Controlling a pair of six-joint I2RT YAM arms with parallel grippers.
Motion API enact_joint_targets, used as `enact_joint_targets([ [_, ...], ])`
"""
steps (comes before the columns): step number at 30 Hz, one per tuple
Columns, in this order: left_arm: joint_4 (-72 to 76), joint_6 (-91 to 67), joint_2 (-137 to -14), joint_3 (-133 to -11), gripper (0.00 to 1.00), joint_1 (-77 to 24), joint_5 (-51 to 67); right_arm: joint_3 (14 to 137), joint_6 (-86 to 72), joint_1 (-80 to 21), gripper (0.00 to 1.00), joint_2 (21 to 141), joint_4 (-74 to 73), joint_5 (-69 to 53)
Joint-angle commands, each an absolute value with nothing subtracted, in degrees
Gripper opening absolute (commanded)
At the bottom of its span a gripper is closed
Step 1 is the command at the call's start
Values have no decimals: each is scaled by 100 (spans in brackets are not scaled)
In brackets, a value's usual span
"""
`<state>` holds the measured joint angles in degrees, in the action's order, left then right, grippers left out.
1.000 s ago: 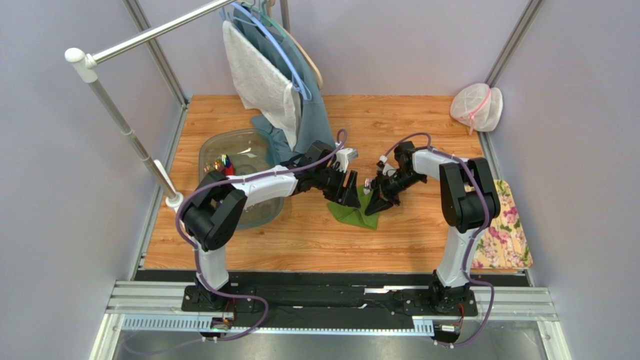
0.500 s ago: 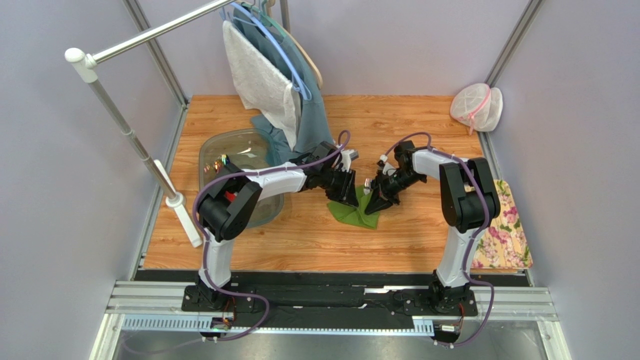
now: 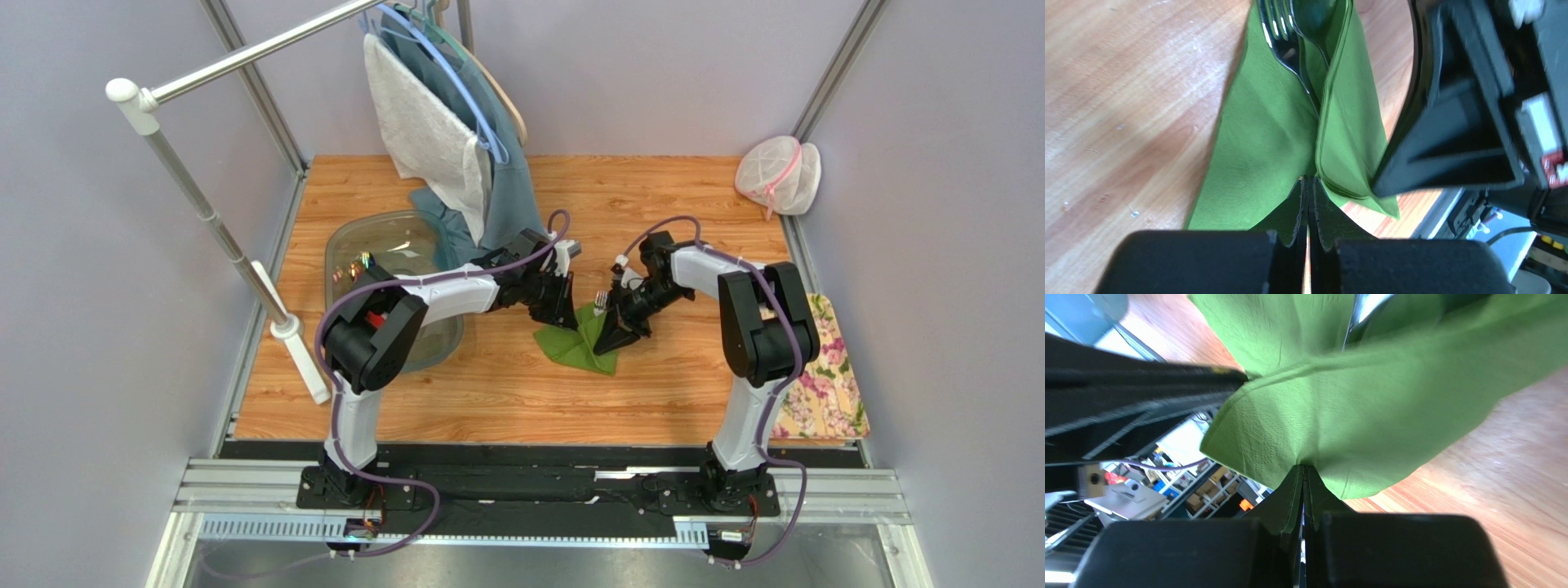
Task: Place the utensils on the paper napkin and roll it up
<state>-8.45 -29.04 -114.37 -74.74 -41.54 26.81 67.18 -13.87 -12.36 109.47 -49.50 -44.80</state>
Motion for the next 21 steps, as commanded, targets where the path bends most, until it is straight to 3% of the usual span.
enact_joint_targets([
  [1, -607, -2829, -11426, -7366, 0, -4105, 2645, 6539, -1301, -1432, 4, 10749, -4914, -4447],
  [2, -459, -2900, -11365, -7270, 2, -4070, 2750, 6548, -1344, -1450, 4, 10793, -4861, -4439],
  [3, -83, -3005, -11234, -7034, 21, -3982, 2977, 6565, -1371, -1459, 4, 10810, -4791, -4412],
  [6, 281, -3366, -11022, -6716, 54, -3876, 3251, 6688, -1432, -1459, 3, 10915, -4746, -4360],
  [9, 465, -3682, -10951, -6566, 65, -3815, 3453, 6750, -1433, -1459, 3, 10925, -4737, -4316],
  [21, 923, -4535, -10986, -6495, 67, -3823, 3524, 6785, -1529, -1459, 2, 10951, -4641, -4228],
])
